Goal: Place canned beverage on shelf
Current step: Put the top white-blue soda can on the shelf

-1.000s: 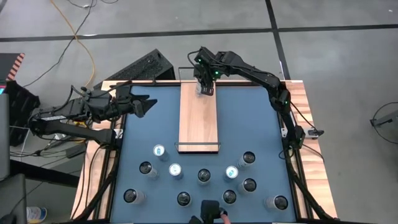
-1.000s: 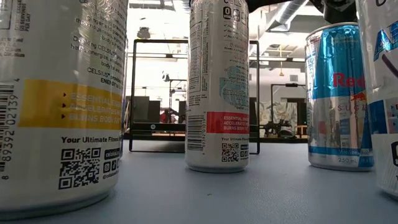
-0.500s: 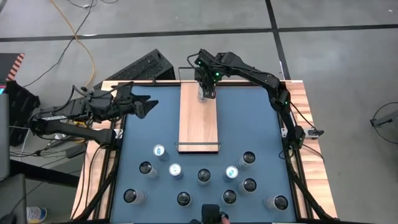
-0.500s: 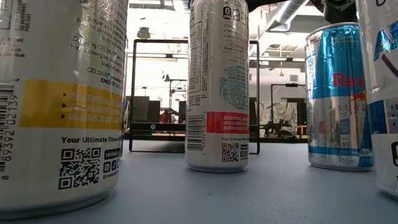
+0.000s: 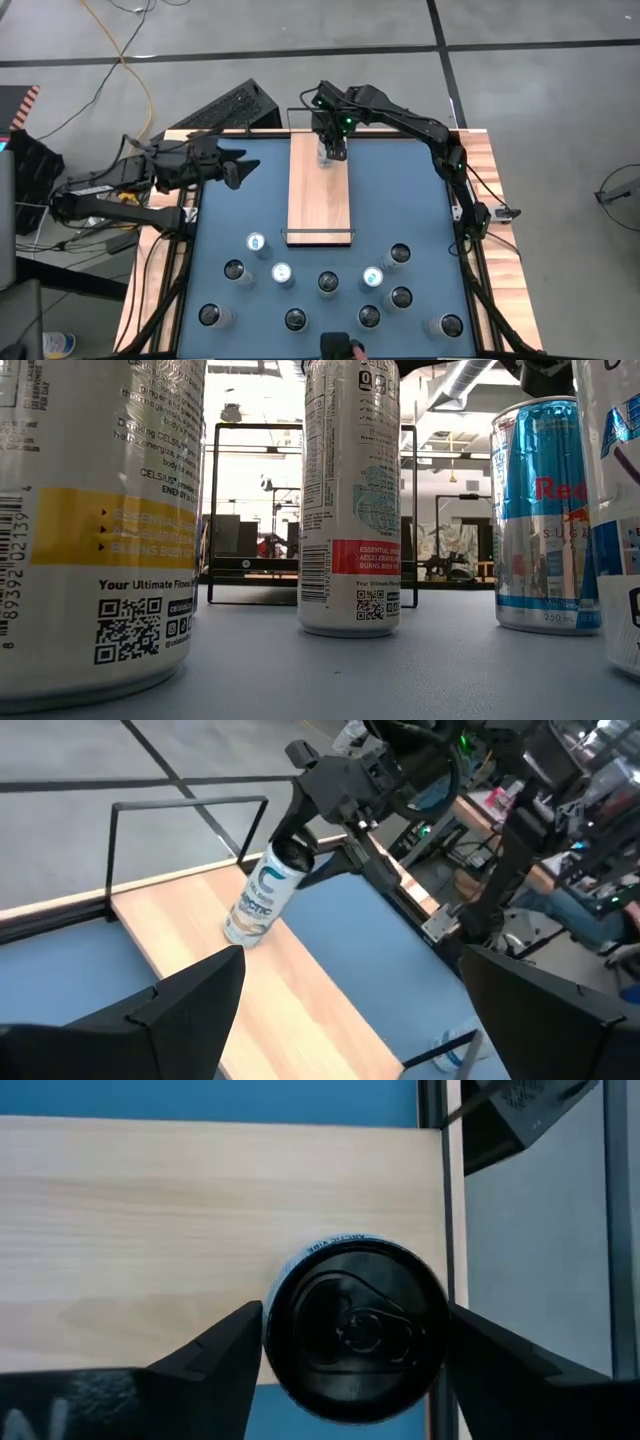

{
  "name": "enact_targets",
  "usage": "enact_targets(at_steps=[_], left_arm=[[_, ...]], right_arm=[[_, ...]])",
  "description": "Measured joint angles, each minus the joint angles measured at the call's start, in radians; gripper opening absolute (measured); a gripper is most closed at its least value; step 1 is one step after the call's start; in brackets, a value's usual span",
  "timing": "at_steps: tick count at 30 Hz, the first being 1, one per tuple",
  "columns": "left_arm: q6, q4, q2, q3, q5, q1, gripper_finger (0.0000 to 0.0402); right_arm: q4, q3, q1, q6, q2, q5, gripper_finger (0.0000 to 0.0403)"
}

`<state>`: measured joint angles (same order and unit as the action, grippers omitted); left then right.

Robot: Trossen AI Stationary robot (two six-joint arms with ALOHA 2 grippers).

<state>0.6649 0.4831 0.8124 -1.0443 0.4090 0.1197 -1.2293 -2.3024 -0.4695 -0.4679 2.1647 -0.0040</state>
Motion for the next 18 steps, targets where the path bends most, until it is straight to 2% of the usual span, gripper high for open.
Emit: enact_targets(at_steps=[11, 14, 18], left_arm=[[-0.182, -0.097, 0.095, 0.000, -0.138, 0.175, 0.0359], [-0.234, -0.151, 0.139, 0.000, -0.263, 0.267, 0.0359], [-0.296, -0.237, 0.231, -0.011, -0.489, 0.387, 0.0359]], right_arm=[[0.006, 0.000, 0.011, -0.004, -0.021, 0.000, 0.0336], [0.007, 0.000, 0.012, -0.005, -0.075, 0.000, 0.0338], [0.006, -0.001, 0.008, -0.004, -0.153, 0.000, 0.0338]])
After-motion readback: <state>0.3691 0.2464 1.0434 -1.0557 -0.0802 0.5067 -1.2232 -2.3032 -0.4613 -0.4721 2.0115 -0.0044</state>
